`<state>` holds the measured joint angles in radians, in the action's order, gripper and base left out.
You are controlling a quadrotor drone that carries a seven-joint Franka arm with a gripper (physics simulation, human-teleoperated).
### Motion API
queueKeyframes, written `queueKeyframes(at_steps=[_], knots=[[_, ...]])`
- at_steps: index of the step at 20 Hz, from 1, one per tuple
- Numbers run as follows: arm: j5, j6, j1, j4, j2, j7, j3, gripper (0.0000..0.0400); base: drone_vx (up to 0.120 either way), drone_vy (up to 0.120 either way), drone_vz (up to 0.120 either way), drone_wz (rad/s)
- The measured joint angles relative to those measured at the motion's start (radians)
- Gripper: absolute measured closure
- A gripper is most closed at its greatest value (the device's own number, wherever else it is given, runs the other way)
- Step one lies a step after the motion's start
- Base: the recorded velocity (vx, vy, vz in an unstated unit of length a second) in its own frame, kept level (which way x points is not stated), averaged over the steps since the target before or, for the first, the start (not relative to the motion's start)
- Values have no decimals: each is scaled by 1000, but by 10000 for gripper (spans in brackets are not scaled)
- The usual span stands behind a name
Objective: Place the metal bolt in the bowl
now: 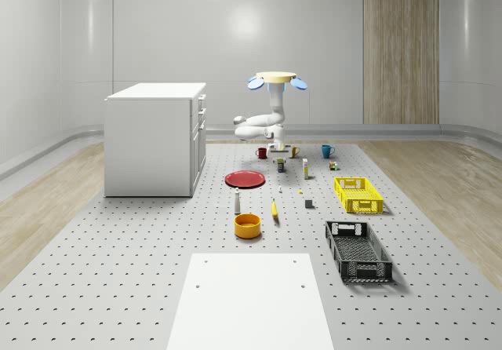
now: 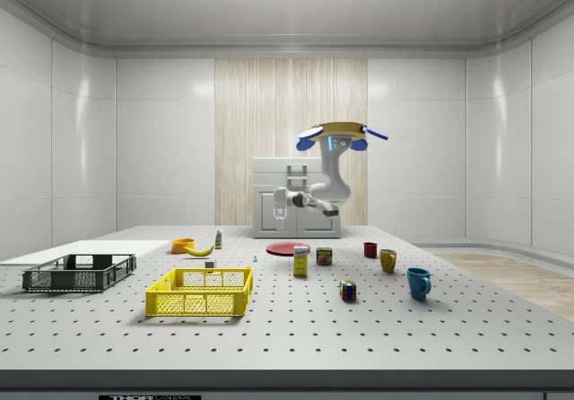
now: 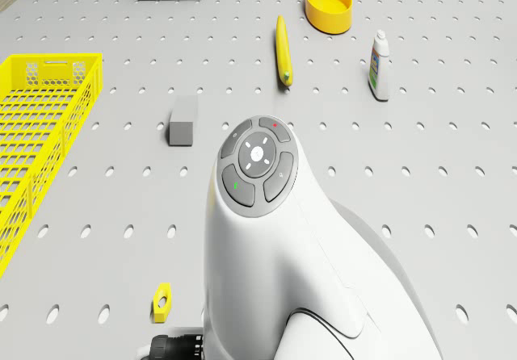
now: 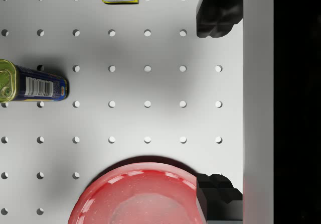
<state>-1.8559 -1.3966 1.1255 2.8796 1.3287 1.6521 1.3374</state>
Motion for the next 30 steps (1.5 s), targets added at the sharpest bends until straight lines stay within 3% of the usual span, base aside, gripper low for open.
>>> queueKeyframes(at_steps=[16, 21, 26, 30], knots=[[23, -48, 13, -3, 51, 12, 11, 0, 120, 0, -103, 0], [29, -61, 17, -4, 65, 15, 13, 0, 120, -16, -16, 0], [35, -73, 20, -4, 79, 17, 16, 0, 32, 0, 0, 0], [39, -83, 22, -5, 89, 20, 18, 0, 0, 0, -100, 0]])
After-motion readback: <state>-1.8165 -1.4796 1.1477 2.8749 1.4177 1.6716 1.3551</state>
